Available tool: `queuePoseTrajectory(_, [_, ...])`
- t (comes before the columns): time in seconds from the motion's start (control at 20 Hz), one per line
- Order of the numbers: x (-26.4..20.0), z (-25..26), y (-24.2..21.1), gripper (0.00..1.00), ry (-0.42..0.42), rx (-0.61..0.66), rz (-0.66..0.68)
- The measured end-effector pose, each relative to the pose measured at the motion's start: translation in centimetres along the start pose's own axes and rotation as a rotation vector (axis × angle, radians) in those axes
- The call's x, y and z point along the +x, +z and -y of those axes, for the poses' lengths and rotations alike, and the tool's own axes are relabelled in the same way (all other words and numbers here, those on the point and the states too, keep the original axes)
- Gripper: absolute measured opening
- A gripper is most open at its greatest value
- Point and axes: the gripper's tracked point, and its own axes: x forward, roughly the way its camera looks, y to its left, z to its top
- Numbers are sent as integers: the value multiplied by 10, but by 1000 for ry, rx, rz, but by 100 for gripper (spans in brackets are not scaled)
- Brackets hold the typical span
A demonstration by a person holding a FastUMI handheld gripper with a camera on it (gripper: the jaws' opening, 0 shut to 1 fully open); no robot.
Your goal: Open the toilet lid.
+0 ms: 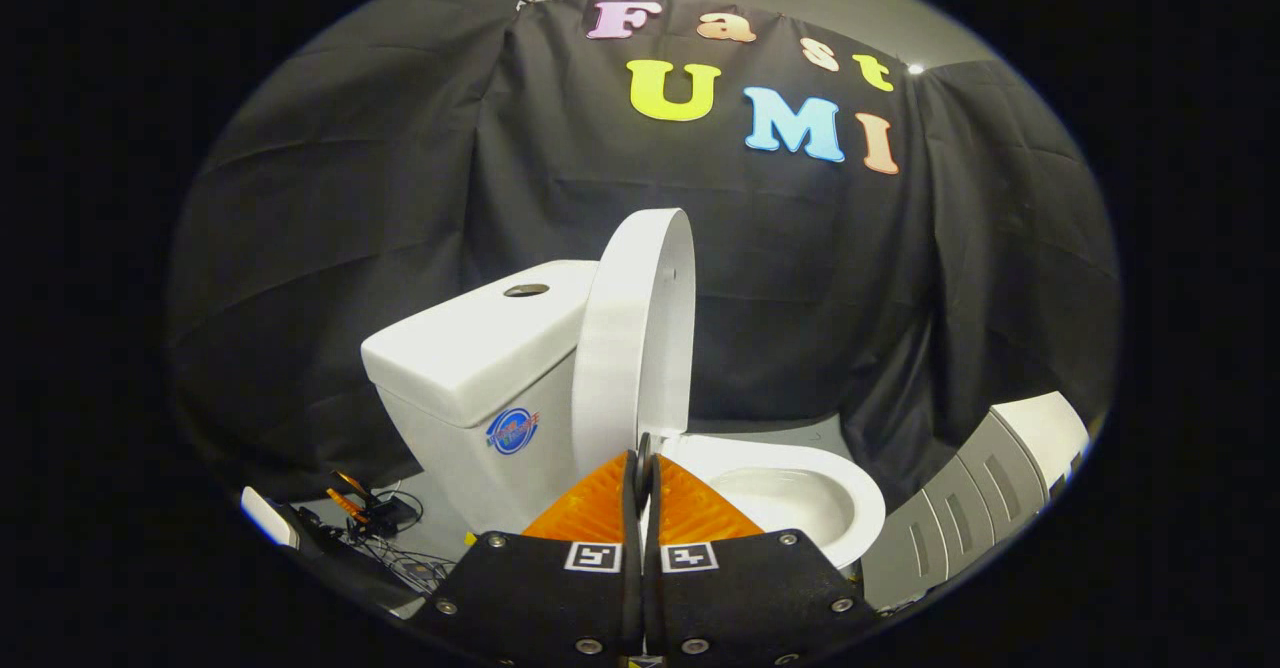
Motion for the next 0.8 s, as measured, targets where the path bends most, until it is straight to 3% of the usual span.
queuePoseTrajectory(0.35, [7,-26,4,0,47,-72,15])
queuePoseTrajectory(0.8, [8,-34,5,1,89,-23,42])
